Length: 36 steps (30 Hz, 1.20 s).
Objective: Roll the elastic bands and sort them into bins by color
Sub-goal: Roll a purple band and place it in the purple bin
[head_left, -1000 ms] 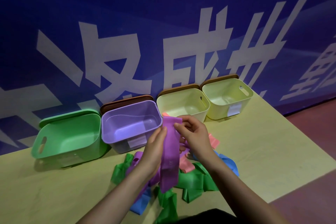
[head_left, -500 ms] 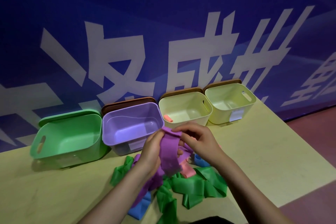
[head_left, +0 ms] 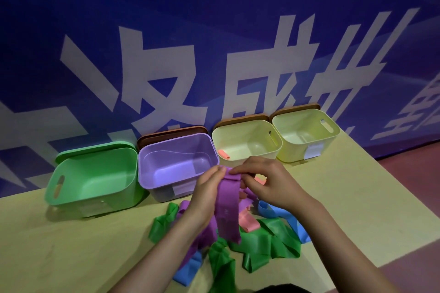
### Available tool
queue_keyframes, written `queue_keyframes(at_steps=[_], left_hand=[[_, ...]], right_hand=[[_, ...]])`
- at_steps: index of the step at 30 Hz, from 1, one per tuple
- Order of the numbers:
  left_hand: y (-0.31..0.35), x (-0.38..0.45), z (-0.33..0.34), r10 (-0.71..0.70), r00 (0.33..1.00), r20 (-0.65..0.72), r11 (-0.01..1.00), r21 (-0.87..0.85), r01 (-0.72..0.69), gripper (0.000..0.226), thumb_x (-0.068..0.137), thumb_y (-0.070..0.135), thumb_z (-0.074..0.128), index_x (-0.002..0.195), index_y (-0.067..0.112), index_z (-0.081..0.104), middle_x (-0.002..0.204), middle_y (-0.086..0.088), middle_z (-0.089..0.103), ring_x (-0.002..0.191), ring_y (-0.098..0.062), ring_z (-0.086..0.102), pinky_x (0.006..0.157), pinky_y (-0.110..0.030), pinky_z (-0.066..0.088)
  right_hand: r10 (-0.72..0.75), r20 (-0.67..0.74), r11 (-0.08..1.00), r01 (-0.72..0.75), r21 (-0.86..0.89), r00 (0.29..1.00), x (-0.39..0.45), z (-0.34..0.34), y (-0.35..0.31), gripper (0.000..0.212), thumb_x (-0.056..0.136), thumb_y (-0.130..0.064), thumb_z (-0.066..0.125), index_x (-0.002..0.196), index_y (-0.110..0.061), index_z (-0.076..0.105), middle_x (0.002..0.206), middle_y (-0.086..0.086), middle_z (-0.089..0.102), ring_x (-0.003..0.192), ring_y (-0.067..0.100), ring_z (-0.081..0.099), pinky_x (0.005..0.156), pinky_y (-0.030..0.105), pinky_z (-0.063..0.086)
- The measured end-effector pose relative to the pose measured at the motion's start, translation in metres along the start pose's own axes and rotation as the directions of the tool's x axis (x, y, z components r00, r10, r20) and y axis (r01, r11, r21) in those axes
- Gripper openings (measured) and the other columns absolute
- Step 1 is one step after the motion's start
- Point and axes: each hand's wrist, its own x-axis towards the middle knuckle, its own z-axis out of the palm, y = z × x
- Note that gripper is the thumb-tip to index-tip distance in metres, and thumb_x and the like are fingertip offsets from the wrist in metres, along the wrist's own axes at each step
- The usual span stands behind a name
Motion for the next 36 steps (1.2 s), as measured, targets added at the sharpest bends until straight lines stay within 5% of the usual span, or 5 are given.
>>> queue_keyframes(at_steps=[5,10,20,30,36], left_hand=[[-0.006,-0.001,0.002,0.122,0.992,0.005,0.965,0.234,-0.120,0.024,0.099,0.033,0.044,0.087,0.023,0.061,0.089,-0.016,0.070,0.081,-0.036,0.068,0.081,-0.047,0.052],[-0.003,-0.008,0.010,0.278,0.961,0.012,0.905,0.333,-0.266,0.021,0.102,0.019,0.040,0.088,0.014,0.055,0.087,-0.013,0.061,0.078,-0.015,0.059,0.071,-0.019,0.046],[-0.002,-0.016,0.005,0.331,0.940,0.081,0.844,0.421,-0.333,0.021,0.102,0.017,0.040,0.095,0.017,0.060,0.090,-0.002,0.066,0.083,-0.006,0.062,0.076,-0.019,0.047],[0.005,-0.021,0.002,0.411,0.901,0.139,0.714,0.565,-0.413,0.024,0.098,0.016,0.049,0.081,0.033,0.052,0.070,0.010,0.056,0.066,0.004,0.054,0.060,-0.011,0.040],[0.008,-0.020,0.005,0.491,0.867,0.085,0.689,0.571,-0.447,0.032,0.094,0.009,0.054,0.076,0.035,0.055,0.066,0.014,0.059,0.066,0.007,0.056,0.058,-0.008,0.039]], right_hand=[[0.319,-0.055,0.870,-0.269,0.413,0.946,-0.009,0.006,-0.011,0.027,0.092,-0.034,0.051,0.114,-0.028,0.066,0.079,0.007,0.067,0.075,0.013,0.062,0.072,0.029,0.048],[0.477,0.011,0.777,-0.427,0.463,0.879,-0.009,0.015,-0.015,0.015,0.093,-0.017,0.060,0.081,-0.014,0.069,0.066,-0.001,0.062,0.061,0.006,0.057,0.061,0.020,0.045],[0.447,-0.192,0.859,-0.359,0.365,0.874,-0.013,0.026,-0.013,0.016,0.088,-0.012,0.065,0.074,-0.012,0.070,0.074,0.009,0.065,0.068,0.018,0.060,0.064,0.033,0.048],[0.407,-0.170,0.885,-0.341,0.319,0.897,-0.015,0.020,-0.015,0.020,0.090,-0.013,0.063,0.070,-0.015,0.068,0.059,0.007,0.062,0.053,0.005,0.054,0.054,0.019,0.042],[0.382,-0.203,0.899,-0.311,0.309,0.902,-0.014,0.019,-0.011,0.019,0.089,-0.015,0.064,0.076,-0.002,0.068,0.063,0.014,0.064,0.056,0.024,0.058,0.059,0.040,0.048]])
